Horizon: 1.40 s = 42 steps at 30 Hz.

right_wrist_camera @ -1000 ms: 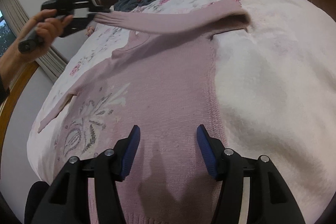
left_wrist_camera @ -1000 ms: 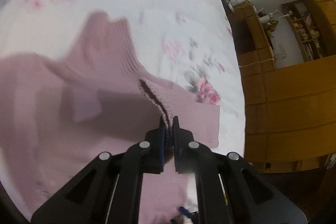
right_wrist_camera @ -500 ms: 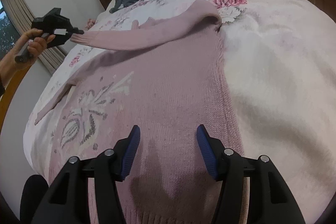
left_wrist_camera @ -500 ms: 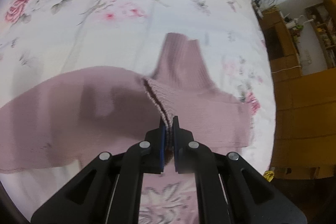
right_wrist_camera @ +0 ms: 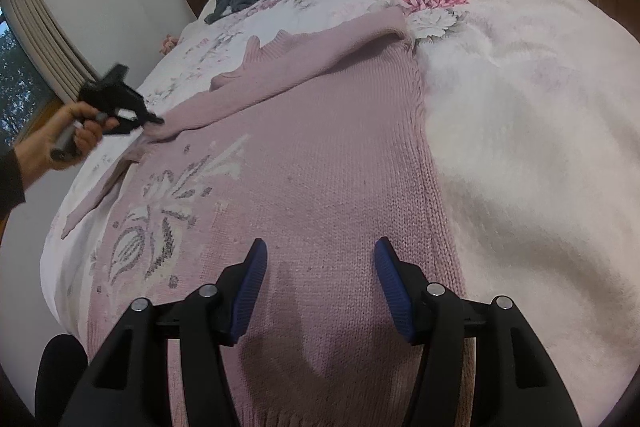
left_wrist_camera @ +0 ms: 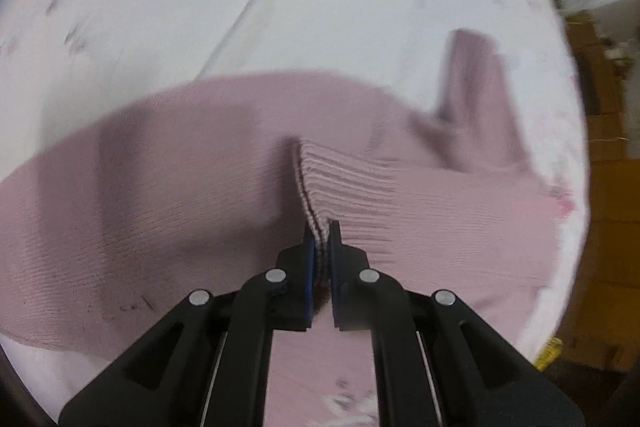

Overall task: Fold small clothes
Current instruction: 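Carry the sleeve cuff across the sweater body with the right gripper, then grasp the other sleeve cuff with the left gripper and lift it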

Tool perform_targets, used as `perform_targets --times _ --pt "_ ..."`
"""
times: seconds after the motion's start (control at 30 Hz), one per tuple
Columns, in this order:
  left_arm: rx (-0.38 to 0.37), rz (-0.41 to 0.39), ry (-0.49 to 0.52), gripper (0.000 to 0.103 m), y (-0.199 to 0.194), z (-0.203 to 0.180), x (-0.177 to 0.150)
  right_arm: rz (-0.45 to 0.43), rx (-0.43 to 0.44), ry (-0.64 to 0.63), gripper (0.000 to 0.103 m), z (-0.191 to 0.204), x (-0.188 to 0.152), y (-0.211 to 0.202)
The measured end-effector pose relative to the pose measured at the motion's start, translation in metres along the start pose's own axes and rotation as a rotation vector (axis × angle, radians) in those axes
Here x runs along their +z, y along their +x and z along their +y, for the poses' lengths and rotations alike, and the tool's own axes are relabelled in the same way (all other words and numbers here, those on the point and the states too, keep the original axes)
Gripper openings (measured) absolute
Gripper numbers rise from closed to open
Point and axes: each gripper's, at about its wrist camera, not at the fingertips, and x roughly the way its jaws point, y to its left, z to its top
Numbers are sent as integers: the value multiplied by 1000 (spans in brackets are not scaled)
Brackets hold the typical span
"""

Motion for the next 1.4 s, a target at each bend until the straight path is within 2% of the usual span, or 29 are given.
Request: perform_targets --times 0.03,0.1,0.13,0.17,0.2,0.23,0.27,0.37,0.4,0.43,0.47,0.53,0.6,0.63,0.67,0.73,0.77,0.83,0.93,1.0,1.13,1.27,1.4 --pt "39 -5 0 13 4 2 0 1 0 -1 57 0 0 0" --pt "109 -50 10 16 0 1 -1 2 1 1 57 0 0 0" --pt "145 -89 8 26 -9 0 -3 1 2 2 57 -1 1 -1" --pt "159 -141 10 41 -21 -3 -6 1 3 4 57 -1 1 -1" --pt "140 -187 11 47 -30 -6 -9 1 4 6 57 -1 1 -1" --pt "80 -238 13 48 -42 -10 -15 1 5 8 57 -1 1 -1" --pt "30 -250 20 48 -46 -15 -19 1 7 9 58 -1 1 0" --pt "-86 -175 41 48 -23 -25 -26 6 1 -2 58 2 0 0" --pt "-57 -139 32 47 -8 -24 -27 6 1 -6 58 4 1 -1" --pt "-23 -118 27 42 4 -19 -27 6 1 -10 58 5 2 -3" --pt "3 -110 20 31 12 -13 -26 6 -2 -13 58 6 3 -5" --pt "-13 -127 -22 25 10 5 -23 3 -9 -11 58 6 3 -9" --pt "-33 -150 -67 29 -5 24 -22 4 -13 -12 58 8 3 -14" --pt "-25 -157 -77 46 -11 33 -22 5 -13 -17 58 9 3 -16" --pt "-11 -169 -90 56 -22 46 -25 5 -12 -25 58 12 3 -18" --pt "-50 -202 -116 63 -49 72 -33 4 -8 -42 58 20 2 -21" --pt "-71 -224 -135 75 -66 89 -42 4 -2 -44 58 23 1 -23" --pt "-106 -273 -171 88 -95 130 -62 6 13 -54 58 35 -1 -25" --pt "-87 -339 -262 89 -132 194 -97 16 40 -79 59 55 -5 -24" --pt "-93 -386 -374 89 -156 266 -127 29 63 -103 59 70 -8 -22" --pt "-128 -469 -604 88 -185 369 -176 61 101 -161 59 103 -12 -13" --pt "-197 -507 -725 87 -191 428 -199 74 129 -215 60 136 -13 -5" --pt "-204 -488 -760 86 -175 446 -193 86 147 -241 60 160 -9 5"
